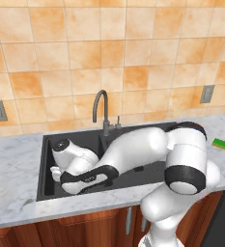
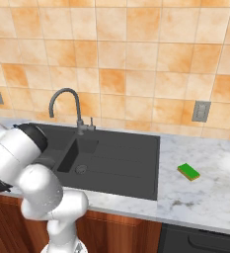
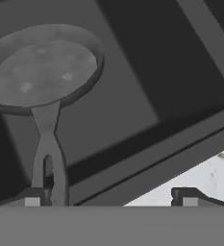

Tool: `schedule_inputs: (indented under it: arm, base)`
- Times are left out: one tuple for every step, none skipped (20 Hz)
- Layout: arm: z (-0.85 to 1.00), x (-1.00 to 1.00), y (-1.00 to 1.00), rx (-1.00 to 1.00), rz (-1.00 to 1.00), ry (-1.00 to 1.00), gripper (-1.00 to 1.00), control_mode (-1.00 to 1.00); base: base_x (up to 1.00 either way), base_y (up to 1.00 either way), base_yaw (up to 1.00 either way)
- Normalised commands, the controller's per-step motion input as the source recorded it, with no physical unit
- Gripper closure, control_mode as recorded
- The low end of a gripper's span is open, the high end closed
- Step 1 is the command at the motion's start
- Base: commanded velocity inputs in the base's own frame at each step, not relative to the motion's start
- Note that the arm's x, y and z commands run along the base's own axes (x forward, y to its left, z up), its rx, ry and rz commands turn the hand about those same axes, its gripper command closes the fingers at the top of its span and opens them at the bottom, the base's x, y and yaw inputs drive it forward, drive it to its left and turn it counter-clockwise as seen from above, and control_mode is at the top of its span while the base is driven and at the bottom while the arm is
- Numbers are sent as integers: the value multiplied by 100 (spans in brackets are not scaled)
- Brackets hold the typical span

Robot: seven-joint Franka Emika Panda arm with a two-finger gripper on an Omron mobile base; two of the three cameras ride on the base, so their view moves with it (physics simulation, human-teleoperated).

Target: Pick the pan and sponge and place them into the sink. Then turn on the water.

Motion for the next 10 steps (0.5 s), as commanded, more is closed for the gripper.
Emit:
schedule_inputs:
  arm:
    - [26,-34,-55,-13,0,-5,-100,-100]
    - [26,-33,-51,-18,0,-6,-100,-100]
    - [26,-32,-49,-23,0,-10,-100,-100]
    - [29,-35,-46,-27,0,-13,-100,-100]
    - [35,-34,-49,-25,0,-13,-100,-100]
    - [38,-21,-53,-19,0,-10,-100,-100]
    - [46,-19,-54,-17,0,-10,-100,-100]
    - [54,-14,-55,-17,0,-10,-100,-100]
    - [59,-18,-58,-15,0,-10,-100,-100]
    - [67,-18,-56,-7,0,-9,-100,-100]
  base:
    - [0,0,0]
    - [0,0,0]
    - [0,0,0]
    - [0,0,0]
    - [0,0,0]
    - [0,0,0]
    - [0,0,0]
    - [0,0,0]
    - [0,0,0]
    - [0,0,0]
